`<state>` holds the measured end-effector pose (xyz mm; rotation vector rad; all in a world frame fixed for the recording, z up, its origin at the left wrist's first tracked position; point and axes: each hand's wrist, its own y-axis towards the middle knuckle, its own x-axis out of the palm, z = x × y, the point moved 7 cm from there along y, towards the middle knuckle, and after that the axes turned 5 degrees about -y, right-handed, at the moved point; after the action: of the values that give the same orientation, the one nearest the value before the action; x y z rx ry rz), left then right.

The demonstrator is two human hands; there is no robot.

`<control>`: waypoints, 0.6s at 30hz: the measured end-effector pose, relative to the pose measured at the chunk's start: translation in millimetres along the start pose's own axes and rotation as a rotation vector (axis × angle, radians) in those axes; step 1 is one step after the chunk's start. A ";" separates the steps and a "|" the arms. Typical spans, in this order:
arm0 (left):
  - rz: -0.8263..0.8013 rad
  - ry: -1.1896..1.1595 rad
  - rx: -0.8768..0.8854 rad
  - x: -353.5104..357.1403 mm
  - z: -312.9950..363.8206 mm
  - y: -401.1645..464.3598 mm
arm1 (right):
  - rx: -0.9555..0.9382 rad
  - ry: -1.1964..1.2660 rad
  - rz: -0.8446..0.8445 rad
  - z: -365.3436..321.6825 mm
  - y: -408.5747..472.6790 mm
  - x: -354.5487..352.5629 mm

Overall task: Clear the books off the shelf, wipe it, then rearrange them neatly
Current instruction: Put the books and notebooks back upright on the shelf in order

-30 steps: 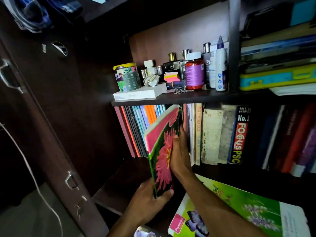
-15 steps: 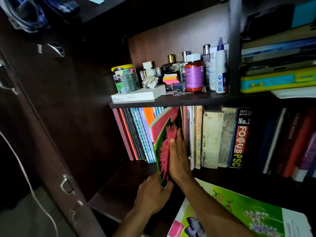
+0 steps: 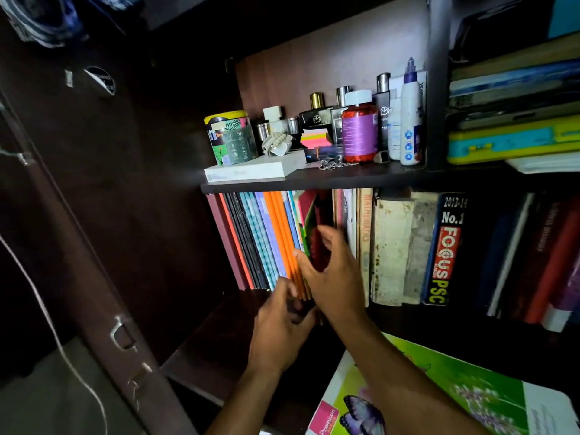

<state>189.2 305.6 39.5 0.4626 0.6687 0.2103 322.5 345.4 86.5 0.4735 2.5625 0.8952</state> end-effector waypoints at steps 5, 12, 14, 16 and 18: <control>-0.048 0.293 0.180 12.8 5.2 0.7 | -0.107 -0.226 0.029 -9.2 9.0 -9.1; -0.100 0.402 0.063 17.1 5.4 6.0 | 0.013 -0.126 -0.028 2.3 8.7 0.1; -0.097 0.367 0.055 17.8 5.8 6.2 | 0.027 -0.139 -0.056 1.6 5.1 3.0; -0.127 0.295 0.050 18.8 4.0 4.3 | 0.005 -0.178 -0.068 -2.9 2.0 4.2; -0.204 0.285 0.057 24.2 0.0 2.6 | -0.025 -0.228 -0.094 -5.8 -0.3 6.9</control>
<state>207.7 316.0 27.4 0.4191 0.9978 0.0636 313.8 345.2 88.8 0.4178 2.3434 0.7909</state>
